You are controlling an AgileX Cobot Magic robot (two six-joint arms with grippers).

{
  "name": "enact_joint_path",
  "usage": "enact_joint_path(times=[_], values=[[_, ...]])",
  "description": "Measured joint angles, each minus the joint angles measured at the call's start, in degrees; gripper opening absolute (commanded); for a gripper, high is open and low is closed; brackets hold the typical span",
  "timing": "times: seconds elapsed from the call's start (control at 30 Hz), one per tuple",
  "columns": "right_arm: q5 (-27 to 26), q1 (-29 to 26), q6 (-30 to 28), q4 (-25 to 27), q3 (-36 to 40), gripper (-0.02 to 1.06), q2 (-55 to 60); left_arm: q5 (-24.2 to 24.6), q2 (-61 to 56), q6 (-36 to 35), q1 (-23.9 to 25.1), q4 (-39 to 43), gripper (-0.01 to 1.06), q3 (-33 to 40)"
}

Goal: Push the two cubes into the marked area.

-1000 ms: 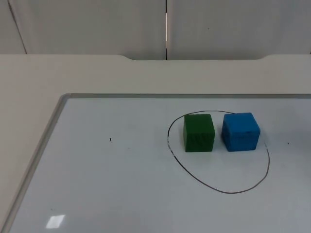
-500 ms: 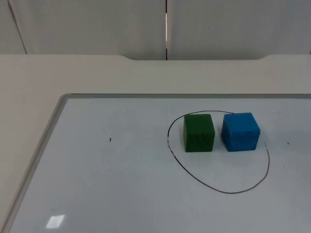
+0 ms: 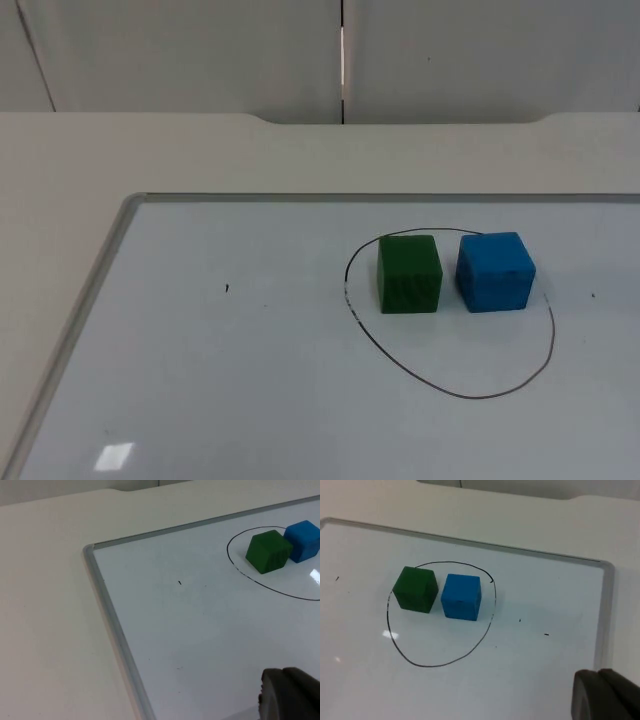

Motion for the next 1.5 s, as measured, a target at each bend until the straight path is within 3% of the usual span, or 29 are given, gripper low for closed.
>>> enact_joint_path(times=[0.33, 0.57, 0.93, 1.5], values=[[10.56, 0.00, -0.68, 0.00, 0.00, 0.00, -14.88, 0.00, 0.00, 0.00, 0.00, 0.00, 0.00, 0.00], [14.00, 0.11, -2.91, 0.54, 0.54, 0.00, -20.79, 0.00, 0.00, 0.00, 0.00, 0.00, 0.00, 0.00], [14.20, 0.33, -9.20, 4.02, 2.68, 0.00, -20.79, 0.00, 0.00, 0.00, 0.00, 0.00, 0.00, 0.00], [14.20, 0.33, -8.04, 3.24, 2.68, 0.00, -20.79, 0.00, 0.00, 0.00, 0.00, 0.00, 0.00, 0.00]])
